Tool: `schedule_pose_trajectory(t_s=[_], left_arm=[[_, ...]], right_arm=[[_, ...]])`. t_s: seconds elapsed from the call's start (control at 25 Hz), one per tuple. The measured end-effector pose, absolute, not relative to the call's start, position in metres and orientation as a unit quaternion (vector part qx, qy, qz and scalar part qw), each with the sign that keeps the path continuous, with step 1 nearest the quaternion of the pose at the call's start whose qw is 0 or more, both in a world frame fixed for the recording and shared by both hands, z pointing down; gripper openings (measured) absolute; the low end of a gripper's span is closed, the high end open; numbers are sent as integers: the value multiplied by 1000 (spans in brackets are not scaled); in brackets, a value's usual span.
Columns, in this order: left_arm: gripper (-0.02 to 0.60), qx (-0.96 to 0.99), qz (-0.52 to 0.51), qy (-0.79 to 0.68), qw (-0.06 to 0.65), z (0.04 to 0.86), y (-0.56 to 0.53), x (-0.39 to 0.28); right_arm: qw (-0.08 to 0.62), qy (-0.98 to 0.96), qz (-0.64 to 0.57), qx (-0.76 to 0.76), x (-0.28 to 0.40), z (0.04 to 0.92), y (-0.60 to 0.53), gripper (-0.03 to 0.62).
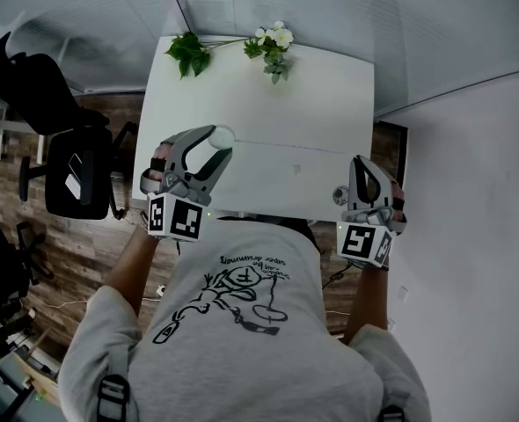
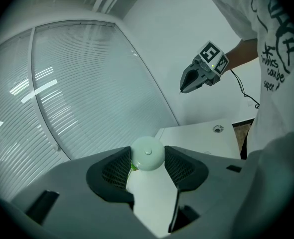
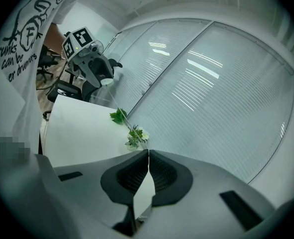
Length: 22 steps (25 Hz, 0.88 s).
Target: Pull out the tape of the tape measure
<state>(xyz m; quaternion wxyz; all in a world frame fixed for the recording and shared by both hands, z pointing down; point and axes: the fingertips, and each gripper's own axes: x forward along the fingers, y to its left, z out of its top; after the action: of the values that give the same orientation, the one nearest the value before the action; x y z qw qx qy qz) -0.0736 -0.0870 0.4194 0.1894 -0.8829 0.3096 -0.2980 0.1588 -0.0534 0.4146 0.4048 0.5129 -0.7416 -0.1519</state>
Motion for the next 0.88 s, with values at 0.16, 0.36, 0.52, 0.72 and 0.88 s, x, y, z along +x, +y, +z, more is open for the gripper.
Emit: schedule_pose_trajectory(t_s=[0.16, 0.36, 0.52, 0.72, 0.88], left_arm=[[235, -883, -299, 308, 191, 418, -87, -74], [235, -882, -302, 309, 190, 420, -86, -73], [235, -880, -307, 308, 190, 422, -86, -74], [235, -878, -312, 310, 189, 424, -87, -76], [235, -877, -317, 309, 187, 426, -88, -76]], right_arm=[[404, -741, -150, 515, 159, 413, -54, 15], [406, -738, -144, 519, 159, 416, -54, 15], [409, -736, -140, 521, 160, 418, -54, 15], [414, -735, -138, 519, 158, 420, -54, 15], [416, -734, -135, 520, 158, 423, -56, 15]])
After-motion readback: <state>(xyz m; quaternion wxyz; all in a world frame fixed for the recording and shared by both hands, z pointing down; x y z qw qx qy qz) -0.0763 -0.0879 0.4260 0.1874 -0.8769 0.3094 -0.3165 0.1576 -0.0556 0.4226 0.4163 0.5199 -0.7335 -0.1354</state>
